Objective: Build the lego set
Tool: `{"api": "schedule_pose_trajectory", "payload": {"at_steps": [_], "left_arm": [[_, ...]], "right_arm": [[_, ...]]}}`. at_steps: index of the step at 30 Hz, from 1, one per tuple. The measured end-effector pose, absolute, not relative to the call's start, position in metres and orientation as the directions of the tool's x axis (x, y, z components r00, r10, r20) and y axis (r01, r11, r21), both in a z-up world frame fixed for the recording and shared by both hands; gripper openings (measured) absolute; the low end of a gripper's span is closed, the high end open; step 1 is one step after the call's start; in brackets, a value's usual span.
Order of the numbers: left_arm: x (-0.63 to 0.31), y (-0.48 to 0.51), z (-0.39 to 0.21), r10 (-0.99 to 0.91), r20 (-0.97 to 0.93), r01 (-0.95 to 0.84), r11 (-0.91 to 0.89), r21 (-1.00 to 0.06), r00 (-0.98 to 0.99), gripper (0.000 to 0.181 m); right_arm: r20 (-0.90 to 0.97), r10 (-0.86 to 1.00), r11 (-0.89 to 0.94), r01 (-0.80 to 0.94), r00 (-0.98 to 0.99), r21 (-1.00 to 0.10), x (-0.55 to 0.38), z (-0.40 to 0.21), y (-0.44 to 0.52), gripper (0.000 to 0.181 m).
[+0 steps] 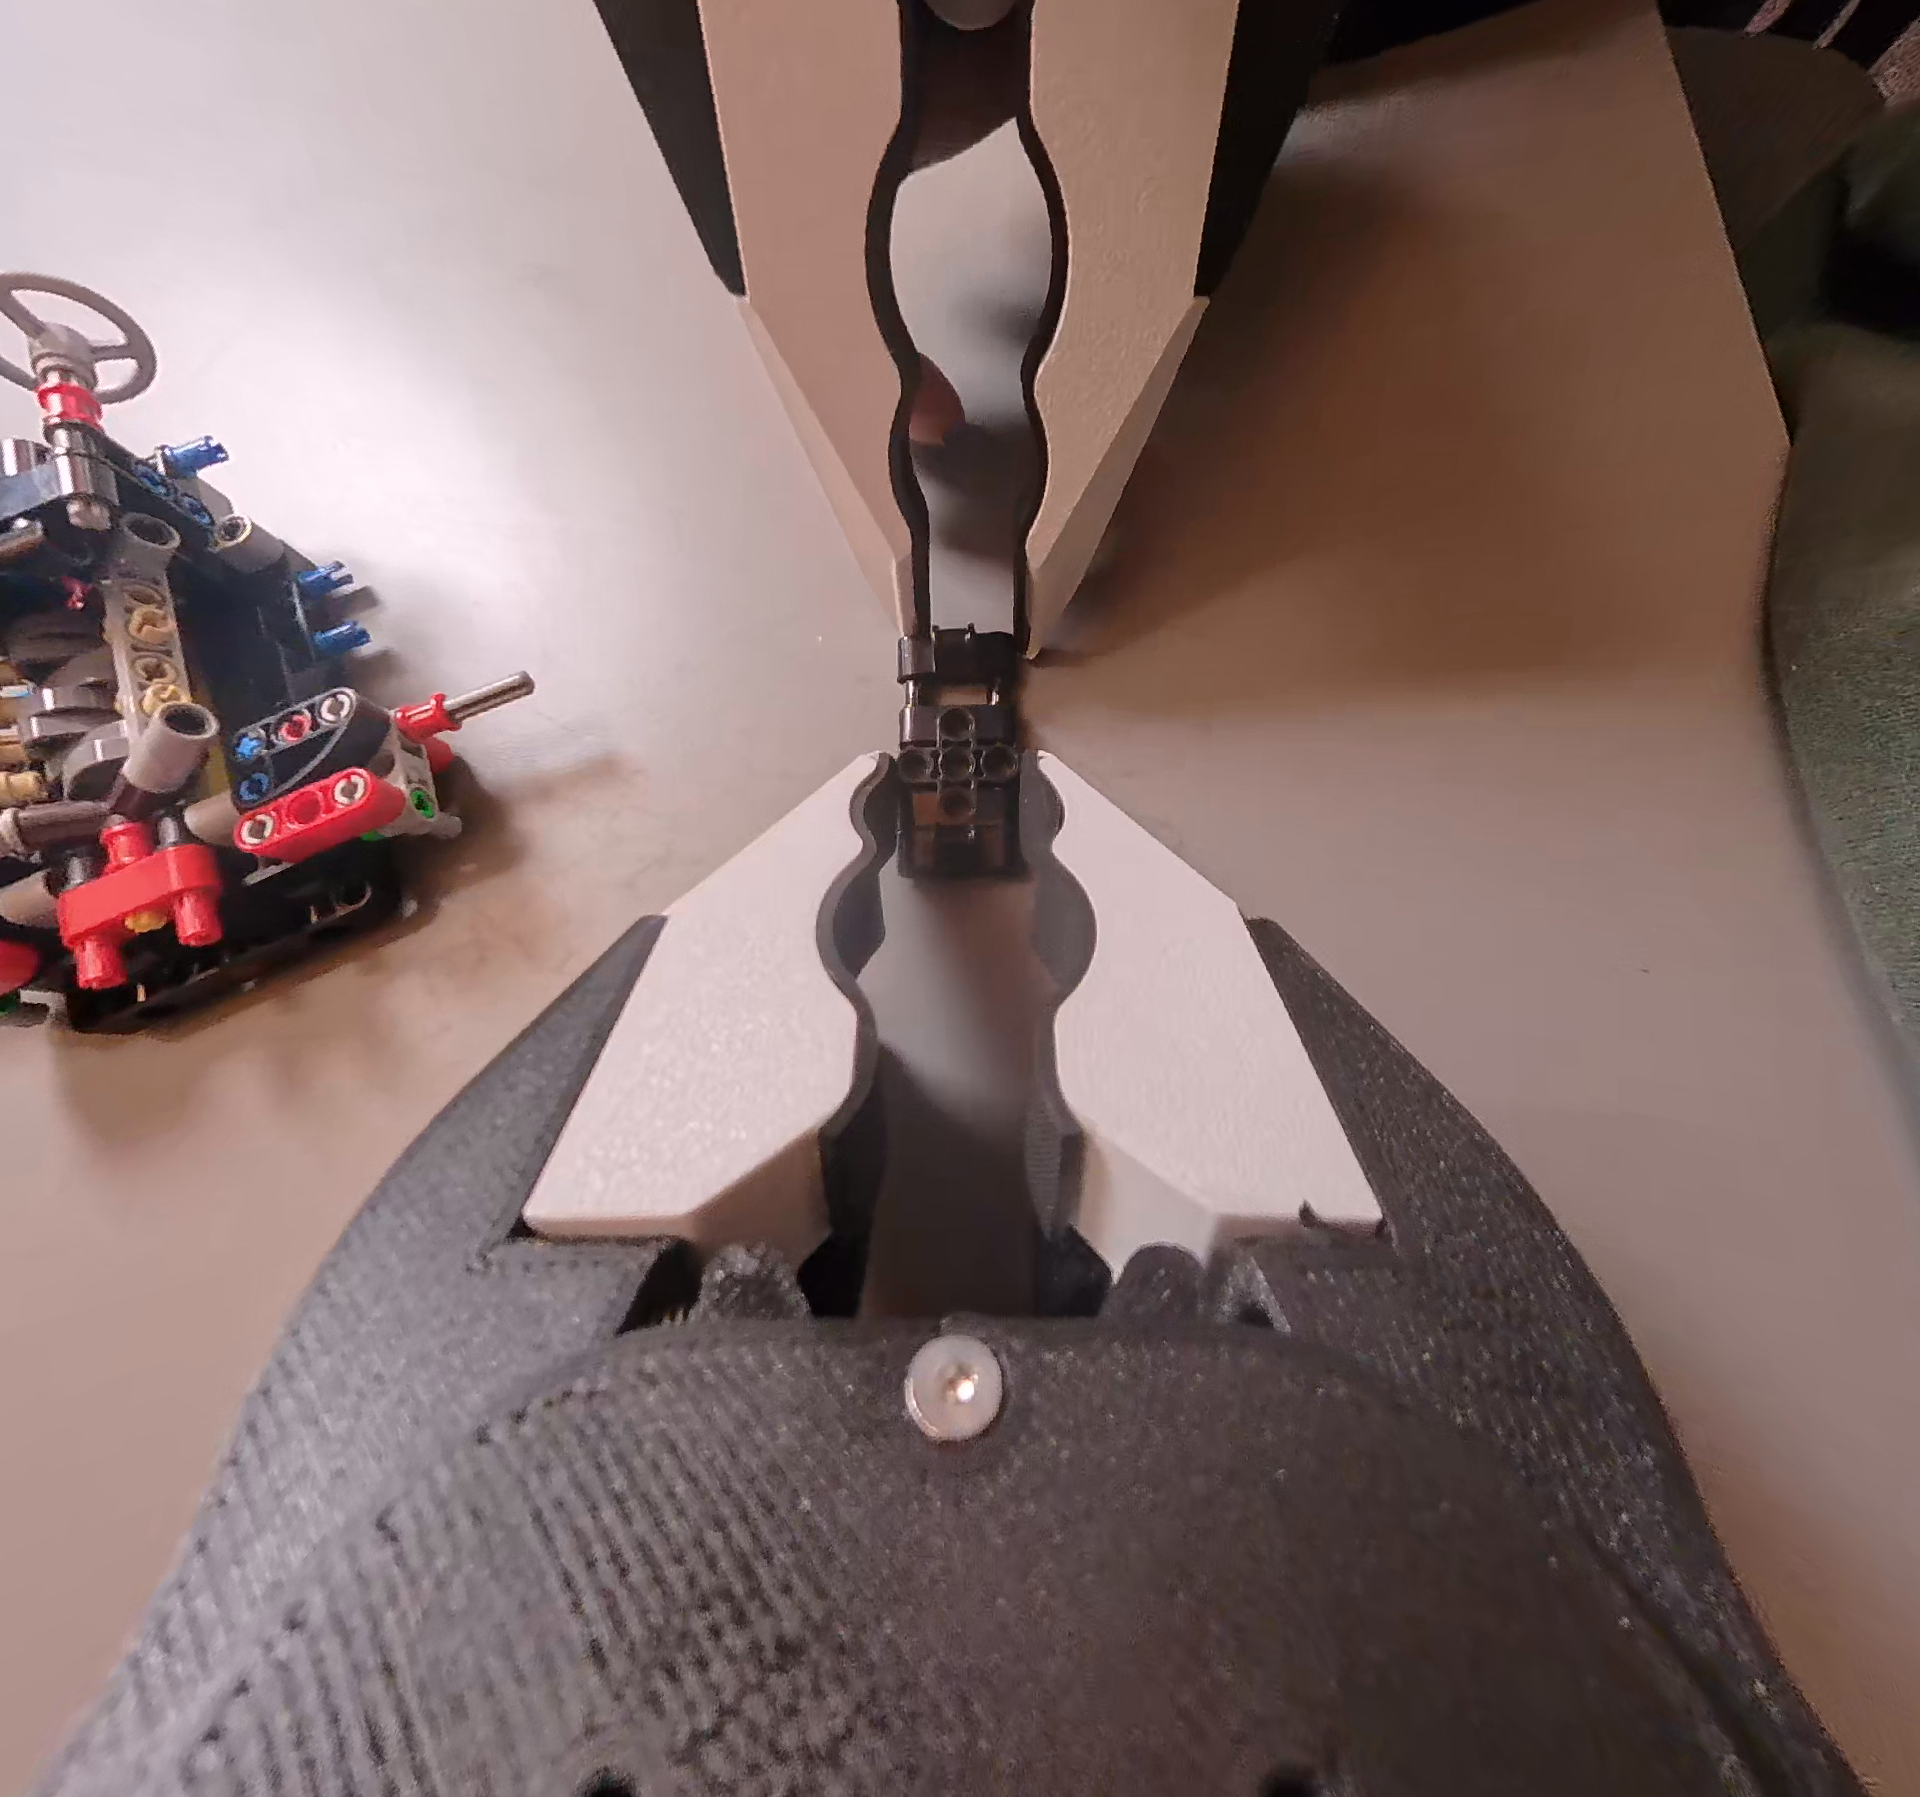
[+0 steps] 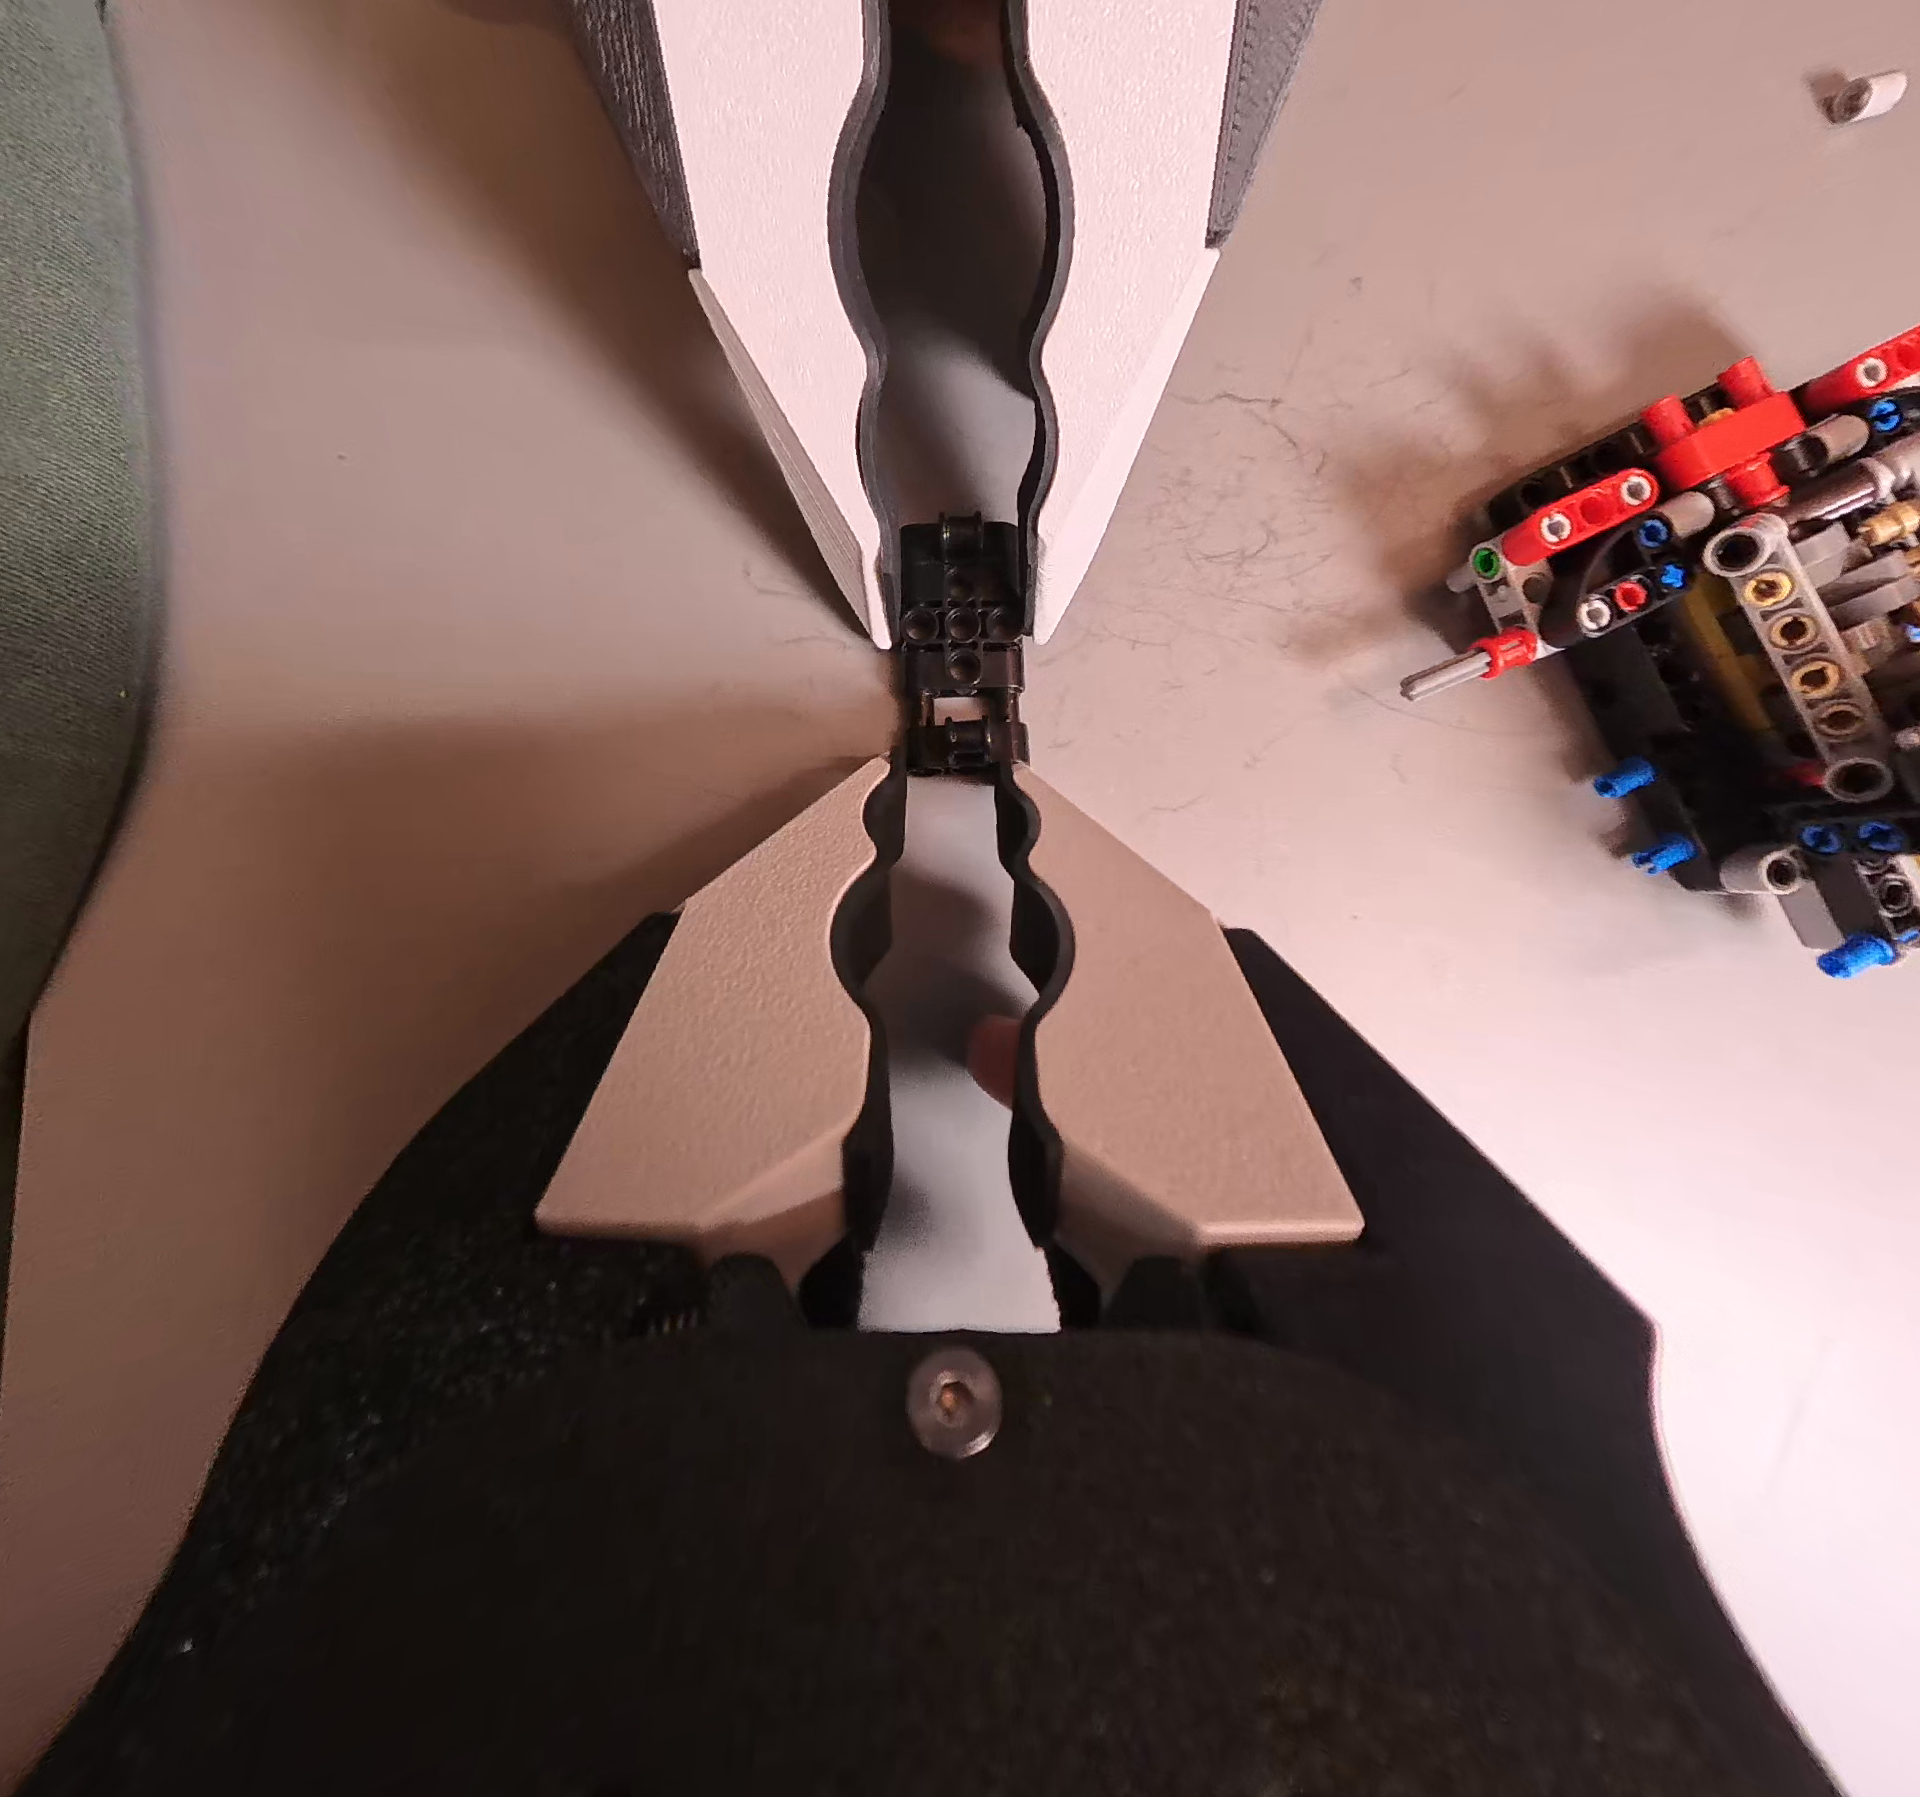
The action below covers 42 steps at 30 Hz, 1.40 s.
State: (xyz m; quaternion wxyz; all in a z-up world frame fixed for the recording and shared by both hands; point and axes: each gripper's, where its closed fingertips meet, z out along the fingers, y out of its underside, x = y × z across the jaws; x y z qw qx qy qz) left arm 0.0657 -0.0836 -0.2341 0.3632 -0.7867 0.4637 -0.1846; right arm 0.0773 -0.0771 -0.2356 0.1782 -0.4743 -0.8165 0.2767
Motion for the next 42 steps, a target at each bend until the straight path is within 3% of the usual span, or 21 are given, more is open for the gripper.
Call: {"api": "schedule_pose_trajectory", "payload": {"at_steps": [21, 30, 42], "left_arm": [[0.0743, -0.0825, -0.2343, -0.862, -0.039, -0.572, -0.301, -0.763, 0.505, 0.023], [0.0739, -0.0848, -0.2343, -0.881, -0.034, -0.58, -0.281, -0.765, 0.472, 0.023], [0.0744, -0.0835, -0.2341, -0.836, -0.054, -0.569, -0.322, -0.757, 0.545, 0.022]], "right_arm": [[0.03, 0.876, 0.378, 0.647, -0.481, -0.662, 0.0801, -0.2329, -0.0772, 0.016], [0.017, 0.796, 0.474, 0.605, -0.605, -0.64, 0.0834, -0.2352, -0.0802, 0.0], [-0.033, 0.856, 0.375, 0.663, -0.516, -0.648, 0.0807, -0.2344, -0.0844, 0.0]]}}
